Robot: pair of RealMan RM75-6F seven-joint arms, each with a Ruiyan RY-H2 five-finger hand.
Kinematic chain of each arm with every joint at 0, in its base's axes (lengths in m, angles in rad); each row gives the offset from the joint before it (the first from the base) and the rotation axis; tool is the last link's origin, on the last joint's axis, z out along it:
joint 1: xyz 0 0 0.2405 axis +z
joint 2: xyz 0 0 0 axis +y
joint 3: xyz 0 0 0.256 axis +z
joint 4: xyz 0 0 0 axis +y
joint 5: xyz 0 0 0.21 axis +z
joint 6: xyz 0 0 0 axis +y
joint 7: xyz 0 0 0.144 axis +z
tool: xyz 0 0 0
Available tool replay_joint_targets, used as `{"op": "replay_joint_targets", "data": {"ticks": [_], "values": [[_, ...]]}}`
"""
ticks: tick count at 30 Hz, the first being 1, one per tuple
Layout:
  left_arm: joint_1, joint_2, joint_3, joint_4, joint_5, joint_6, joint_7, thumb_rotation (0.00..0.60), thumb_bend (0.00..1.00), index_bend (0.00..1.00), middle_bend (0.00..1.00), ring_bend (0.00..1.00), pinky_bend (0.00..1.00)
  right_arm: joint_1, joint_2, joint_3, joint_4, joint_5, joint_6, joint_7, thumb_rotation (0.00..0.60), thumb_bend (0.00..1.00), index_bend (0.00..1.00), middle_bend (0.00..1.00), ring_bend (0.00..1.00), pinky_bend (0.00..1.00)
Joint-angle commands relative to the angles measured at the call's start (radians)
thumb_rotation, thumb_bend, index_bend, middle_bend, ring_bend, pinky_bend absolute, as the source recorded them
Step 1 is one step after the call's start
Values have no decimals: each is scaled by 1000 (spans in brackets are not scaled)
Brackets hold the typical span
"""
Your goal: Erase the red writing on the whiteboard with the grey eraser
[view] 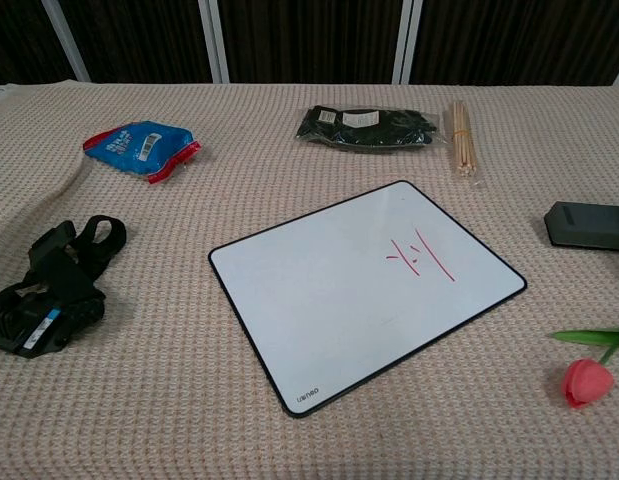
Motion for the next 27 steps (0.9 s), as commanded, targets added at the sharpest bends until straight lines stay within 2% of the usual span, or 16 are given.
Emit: {"op": "replay_joint_targets", "data": {"ticks": [1, 27], "values": [[0, 0, -1, 1, -1, 2, 1, 600, 383, 192, 37, 0, 28, 1, -1, -1, 2, 0, -4, -1, 600, 78, 0, 0, 72, 160], [1, -3, -2, -4, 0, 5, 6, 600, 383, 192, 37, 0, 28, 7, 23, -23, -23, -24, -33, 60, 600, 79, 0, 0, 72, 159]]}}
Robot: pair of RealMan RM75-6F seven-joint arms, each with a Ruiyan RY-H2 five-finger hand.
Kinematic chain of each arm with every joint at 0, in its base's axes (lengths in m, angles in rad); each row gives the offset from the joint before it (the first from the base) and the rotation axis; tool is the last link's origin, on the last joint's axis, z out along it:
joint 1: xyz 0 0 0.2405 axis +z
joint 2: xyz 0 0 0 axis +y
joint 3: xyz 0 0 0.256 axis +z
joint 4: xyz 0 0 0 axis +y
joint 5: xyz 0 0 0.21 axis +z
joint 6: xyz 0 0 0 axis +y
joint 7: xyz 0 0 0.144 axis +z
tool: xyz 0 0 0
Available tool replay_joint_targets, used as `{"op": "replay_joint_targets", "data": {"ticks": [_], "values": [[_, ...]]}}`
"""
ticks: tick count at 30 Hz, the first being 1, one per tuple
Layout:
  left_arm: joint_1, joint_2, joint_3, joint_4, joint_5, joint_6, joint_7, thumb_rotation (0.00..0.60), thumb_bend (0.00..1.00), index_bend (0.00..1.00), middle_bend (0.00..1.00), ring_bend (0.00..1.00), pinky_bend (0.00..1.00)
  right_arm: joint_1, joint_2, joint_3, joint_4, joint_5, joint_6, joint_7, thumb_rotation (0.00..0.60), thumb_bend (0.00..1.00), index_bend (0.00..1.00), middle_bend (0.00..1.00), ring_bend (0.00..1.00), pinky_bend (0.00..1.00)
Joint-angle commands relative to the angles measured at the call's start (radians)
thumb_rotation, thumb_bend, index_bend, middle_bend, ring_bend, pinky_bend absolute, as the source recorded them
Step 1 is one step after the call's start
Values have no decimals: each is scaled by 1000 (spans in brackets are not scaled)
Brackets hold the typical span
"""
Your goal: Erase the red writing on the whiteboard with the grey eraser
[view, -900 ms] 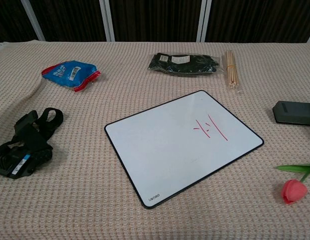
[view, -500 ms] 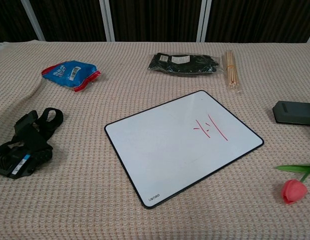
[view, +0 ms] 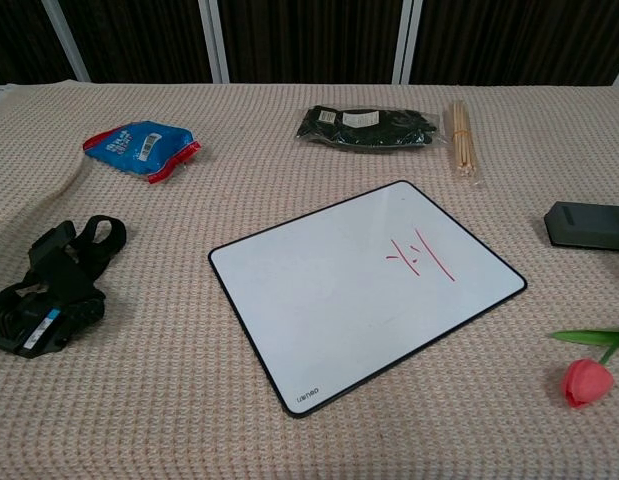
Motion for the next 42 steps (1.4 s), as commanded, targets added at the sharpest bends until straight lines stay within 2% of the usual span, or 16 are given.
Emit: {"op": "replay_joint_targets", "data": {"ticks": [1, 7, 12, 17, 23, 29, 35, 42], "values": [[0, 0, -2, -2, -1, 1, 0, 600, 383, 192, 37, 0, 28, 5, 7, -8, -10, -7, -13, 15, 600, 79, 0, 0, 72, 159], [-3, -2, -5, -3, -7, -3, 5, 600, 383, 192, 37, 0, 28, 43, 67, -14, -73, -7, -93, 76, 600, 77, 0, 0, 73, 159], [-5, -10, -3, -3, -5, -6, 21, 600, 384, 192, 37, 0, 28, 131, 134, 18, -150, 86, -267, 89, 600, 77, 0, 30, 86, 160], [-5, -10, -6, -6, -14, -8, 24, 600, 384, 192, 37, 0, 28, 215, 147, 58, -163, 189, -402, 54, 600, 78, 0, 50, 109, 159], [-7, -9, -8, -7, -21, -14, 26, 600, 384, 192, 37, 0, 28, 316, 87, 109, -108, 348, -532, -18, 600, 85, 3, 108, 149, 159], [-9, -9, -13, -8, -31, -18, 27, 600, 384, 192, 37, 0, 29, 385, -1, 133, -25, 467, -588, -78, 600, 118, 65, 143, 162, 159], [-9, -8, -15, -7, -35, -18, 34, 600, 384, 192, 37, 0, 28, 423, -68, 116, 69, 469, -610, -111, 600, 131, 144, 195, 211, 172], [-8, -11, -14, -7, -36, -16, 41, 600, 383, 192, 37, 0, 28, 444, -118, 106, 152, 442, -644, -58, 600, 186, 196, 236, 233, 215]]}}
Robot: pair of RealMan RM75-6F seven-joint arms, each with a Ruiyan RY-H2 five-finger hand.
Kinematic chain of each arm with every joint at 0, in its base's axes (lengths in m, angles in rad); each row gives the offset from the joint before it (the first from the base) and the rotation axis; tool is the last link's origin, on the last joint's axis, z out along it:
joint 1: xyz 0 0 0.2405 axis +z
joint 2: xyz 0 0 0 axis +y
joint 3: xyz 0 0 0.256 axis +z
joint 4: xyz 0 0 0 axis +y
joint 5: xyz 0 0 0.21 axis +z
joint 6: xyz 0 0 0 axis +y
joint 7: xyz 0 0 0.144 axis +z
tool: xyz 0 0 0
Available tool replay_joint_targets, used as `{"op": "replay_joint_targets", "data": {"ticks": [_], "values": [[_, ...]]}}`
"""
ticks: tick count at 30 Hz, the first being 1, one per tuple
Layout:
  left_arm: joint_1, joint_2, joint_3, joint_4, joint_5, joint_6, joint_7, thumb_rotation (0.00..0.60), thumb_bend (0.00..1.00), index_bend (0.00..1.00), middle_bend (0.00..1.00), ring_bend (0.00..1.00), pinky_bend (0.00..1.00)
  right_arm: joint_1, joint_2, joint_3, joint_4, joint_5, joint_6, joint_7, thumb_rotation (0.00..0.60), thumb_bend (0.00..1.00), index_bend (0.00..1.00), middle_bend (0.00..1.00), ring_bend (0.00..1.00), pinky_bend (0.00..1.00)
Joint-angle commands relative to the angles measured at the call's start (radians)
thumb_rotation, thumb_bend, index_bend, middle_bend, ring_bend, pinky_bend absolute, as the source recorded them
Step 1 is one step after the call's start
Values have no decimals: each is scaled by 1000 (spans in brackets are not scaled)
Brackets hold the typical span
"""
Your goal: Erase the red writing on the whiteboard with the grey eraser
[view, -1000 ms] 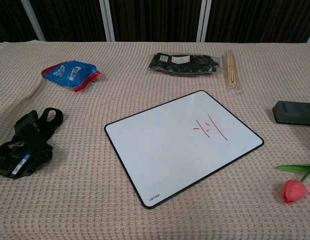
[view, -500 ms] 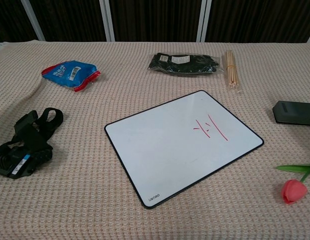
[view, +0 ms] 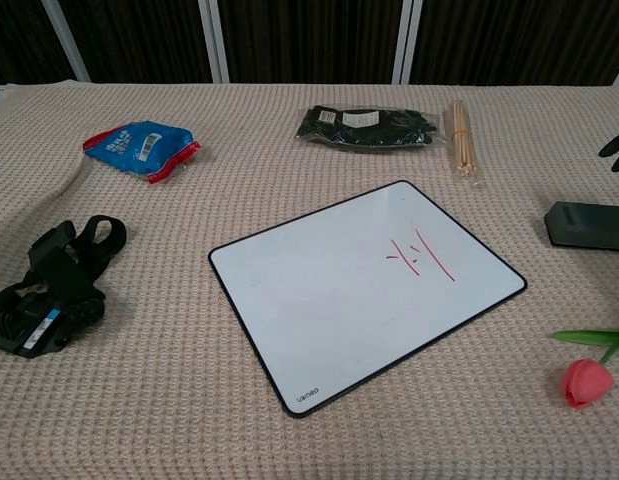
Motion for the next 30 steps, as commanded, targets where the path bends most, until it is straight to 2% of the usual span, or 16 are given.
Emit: {"op": "replay_joint_targets", "data": {"ticks": [1, 9, 13, 17, 30], "values": [[0, -1, 1, 0, 0, 0, 2, 600, 383, 192, 37, 0, 28, 12, -20, -8, 31, -13, -18, 16, 600, 186, 198, 238, 236, 215], [3, -1, -1, 0, -2, 5, 3, 600, 383, 192, 37, 0, 28, 24, -68, -11, 114, -35, -28, 64, 600, 191, 264, 306, 303, 265], [2, -1, -2, 1, -5, 4, 4, 600, 384, 192, 37, 0, 28, 30, -90, -13, 148, -47, -24, 75, 600, 243, 304, 336, 331, 282], [2, -3, -2, 2, -6, 2, 9, 600, 384, 192, 37, 0, 28, 36, -109, -14, 175, -47, -27, 76, 600, 285, 315, 341, 340, 286], [1, -2, -6, 2, -15, 0, 11, 600, 384, 192, 37, 0, 28, 57, -145, -23, 223, -42, -65, 76, 600, 306, 366, 377, 377, 302]]}}
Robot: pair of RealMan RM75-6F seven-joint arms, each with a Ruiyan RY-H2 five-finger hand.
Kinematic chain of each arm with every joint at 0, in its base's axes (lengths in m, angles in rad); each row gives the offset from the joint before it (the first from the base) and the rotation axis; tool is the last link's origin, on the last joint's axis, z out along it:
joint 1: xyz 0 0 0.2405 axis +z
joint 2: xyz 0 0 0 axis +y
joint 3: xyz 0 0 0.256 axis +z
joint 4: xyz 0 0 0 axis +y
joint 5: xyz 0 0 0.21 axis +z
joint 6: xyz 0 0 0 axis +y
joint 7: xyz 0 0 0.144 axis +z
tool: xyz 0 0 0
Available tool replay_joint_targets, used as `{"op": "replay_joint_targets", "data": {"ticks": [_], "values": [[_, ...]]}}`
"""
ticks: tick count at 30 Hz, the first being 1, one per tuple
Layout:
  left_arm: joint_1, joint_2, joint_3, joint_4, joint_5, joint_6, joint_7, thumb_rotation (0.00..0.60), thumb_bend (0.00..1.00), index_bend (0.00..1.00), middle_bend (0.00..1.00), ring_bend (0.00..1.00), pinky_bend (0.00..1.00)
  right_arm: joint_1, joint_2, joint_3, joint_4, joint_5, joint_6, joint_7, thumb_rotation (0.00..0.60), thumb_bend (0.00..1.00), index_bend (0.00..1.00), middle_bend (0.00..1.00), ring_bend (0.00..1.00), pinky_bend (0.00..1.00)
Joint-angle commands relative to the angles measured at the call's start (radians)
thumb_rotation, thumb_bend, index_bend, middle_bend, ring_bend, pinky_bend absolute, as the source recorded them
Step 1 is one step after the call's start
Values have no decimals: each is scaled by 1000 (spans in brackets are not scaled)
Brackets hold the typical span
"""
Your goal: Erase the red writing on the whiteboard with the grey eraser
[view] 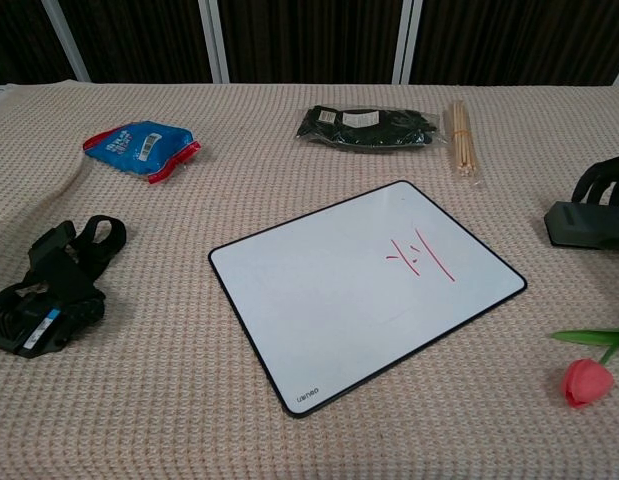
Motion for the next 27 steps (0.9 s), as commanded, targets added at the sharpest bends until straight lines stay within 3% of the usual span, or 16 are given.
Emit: {"op": "replay_joint_targets", "data": {"ticks": [1, 9, 27], "values": [[1, 0, 0, 0, 0, 1, 0, 600, 384, 192, 37, 0, 28, 1, -5, 0, 5, 0, 0, 3, 600, 314, 376, 386, 388, 311], [1, 0, 1, 0, 1, 0, -2, 600, 384, 192, 37, 0, 28, 4, -9, 2, 7, -8, 9, 7, 600, 466, 434, 423, 422, 337], [4, 1, 6, -5, 5, 1, -8, 600, 384, 192, 37, 0, 28, 84, -2, 38, -133, -21, -2, -57, 600, 456, 458, 439, 451, 351]]}}
